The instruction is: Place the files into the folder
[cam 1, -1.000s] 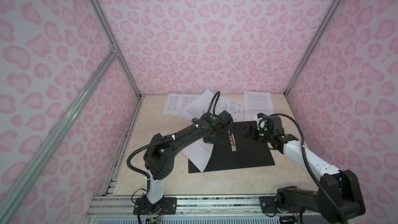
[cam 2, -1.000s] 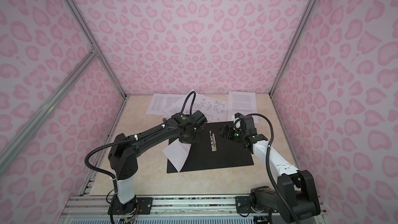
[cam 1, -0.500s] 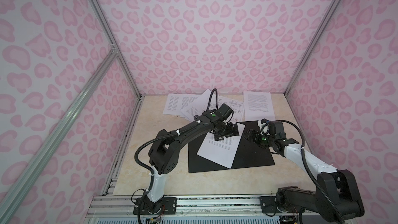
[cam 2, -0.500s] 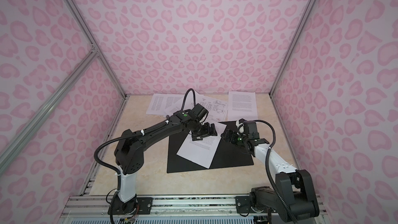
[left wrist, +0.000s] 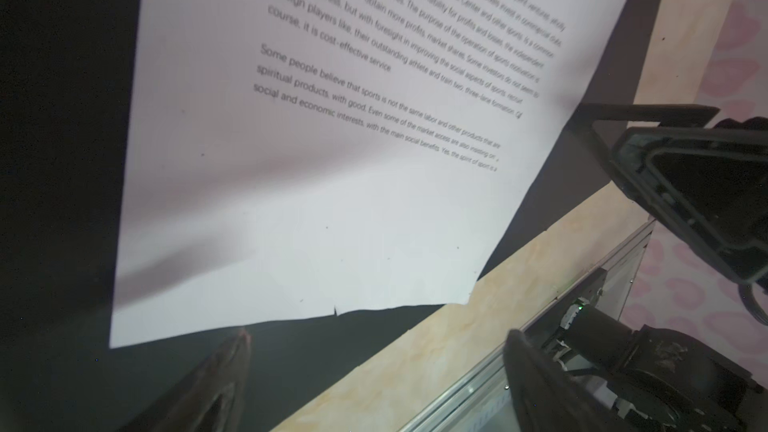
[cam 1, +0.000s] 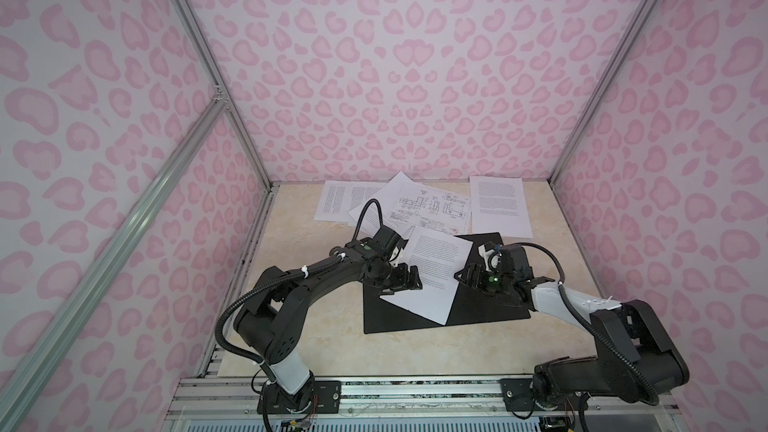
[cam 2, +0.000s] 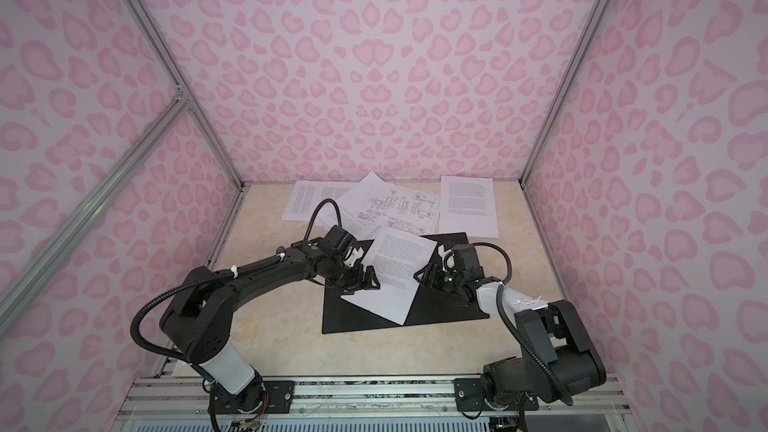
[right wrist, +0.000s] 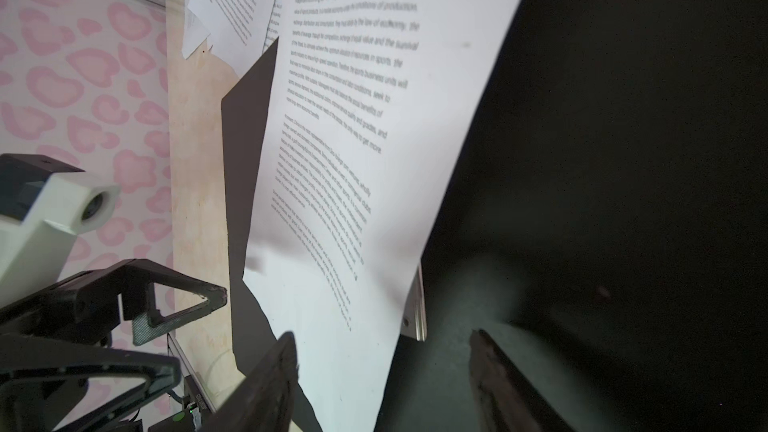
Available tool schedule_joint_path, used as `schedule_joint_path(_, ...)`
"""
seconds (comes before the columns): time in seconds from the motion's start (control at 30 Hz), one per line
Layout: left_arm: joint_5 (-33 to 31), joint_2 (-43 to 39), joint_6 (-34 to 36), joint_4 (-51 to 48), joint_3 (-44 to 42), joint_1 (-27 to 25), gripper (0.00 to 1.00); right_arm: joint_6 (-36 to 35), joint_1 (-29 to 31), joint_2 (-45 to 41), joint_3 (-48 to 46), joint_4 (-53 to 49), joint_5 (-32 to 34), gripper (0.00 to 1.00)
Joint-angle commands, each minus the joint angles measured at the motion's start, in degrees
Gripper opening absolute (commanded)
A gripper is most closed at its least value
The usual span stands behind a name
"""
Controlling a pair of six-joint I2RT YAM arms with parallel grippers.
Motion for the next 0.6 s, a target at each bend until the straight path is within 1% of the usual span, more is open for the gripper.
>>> schedule_joint_path(0.0, 2.6, 1.9, 1.4, 4.4, -1.2, -0.6, 0.96, 5.2, 1.6, -1.0, -3.4, 7.8, 1.0, 0.65)
schedule_joint_path(0.13, 2.6, 4.8, 1.8, 5.3, -1.4, -1.8, 0.96, 7.2, 5.8, -0.7, -4.5, 10.6, 1.3, 0.63)
schedule_joint_path(0.23, 3.1, 7.2, 1.6, 6.3, -1.6, -2.7, 0.97, 9.3, 7.8, 0.8, -4.7, 13.7, 1.3, 0.58)
schedule_joint_path(0.4, 2.9, 8.5, 0.5, 7.6, -2.6, -3.8, 0.98, 11.5, 8.6, 4.4, -4.6, 17.3, 1.5, 0.47)
schedule_joint_path(0.57, 0.7, 8.4, 0.2, 6.9, -3.3, -3.8, 0.99, 12.1, 8.6, 4.4, -4.9, 18.1, 2.4, 0.36)
